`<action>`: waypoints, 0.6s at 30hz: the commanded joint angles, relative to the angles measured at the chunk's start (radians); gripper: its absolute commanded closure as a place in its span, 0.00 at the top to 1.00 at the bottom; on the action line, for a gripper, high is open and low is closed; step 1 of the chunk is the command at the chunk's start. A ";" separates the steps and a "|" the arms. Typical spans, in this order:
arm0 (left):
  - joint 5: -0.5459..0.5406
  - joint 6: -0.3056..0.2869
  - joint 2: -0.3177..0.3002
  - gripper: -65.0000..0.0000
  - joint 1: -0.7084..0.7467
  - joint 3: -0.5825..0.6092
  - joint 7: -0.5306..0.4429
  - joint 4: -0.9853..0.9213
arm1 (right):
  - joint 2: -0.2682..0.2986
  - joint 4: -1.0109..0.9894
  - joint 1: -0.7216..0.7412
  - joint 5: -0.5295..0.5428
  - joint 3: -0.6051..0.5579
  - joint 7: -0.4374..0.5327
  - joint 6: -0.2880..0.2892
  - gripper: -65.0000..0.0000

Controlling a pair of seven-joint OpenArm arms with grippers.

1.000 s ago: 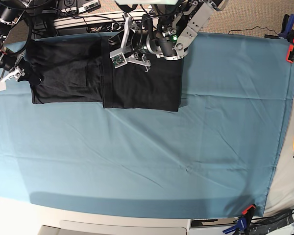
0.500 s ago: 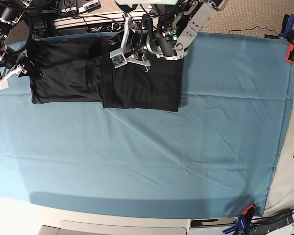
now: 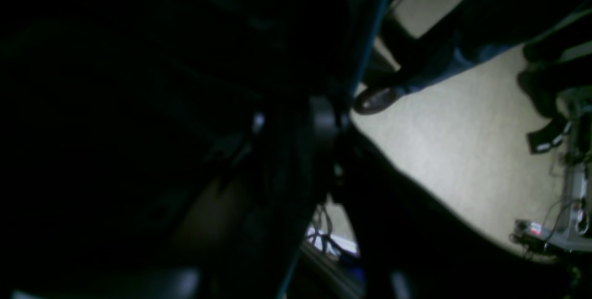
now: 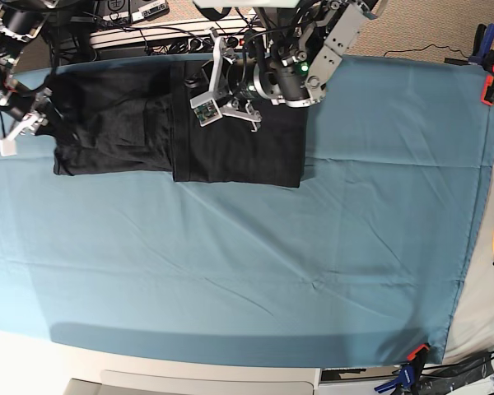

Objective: Fold the T-shirt properly
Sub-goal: 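Grasp the shirt's folded end with the right gripper and fold it inward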

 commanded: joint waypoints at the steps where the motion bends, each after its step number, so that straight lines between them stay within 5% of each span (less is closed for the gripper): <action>1: -0.022 -0.005 0.010 0.22 0.000 -0.006 -0.016 0.026 | 0.007 0.047 0.005 0.036 0.006 0.009 0.008 0.00; 9: -0.022 -0.005 0.004 0.22 0.047 -0.074 -0.006 0.101 | -0.118 0.309 -0.002 -0.084 0.006 0.009 0.008 0.00; 18: -0.039 -0.004 -0.064 0.22 0.087 -0.179 -0.003 0.210 | -0.153 0.543 -0.113 -0.211 -0.124 0.027 0.008 0.00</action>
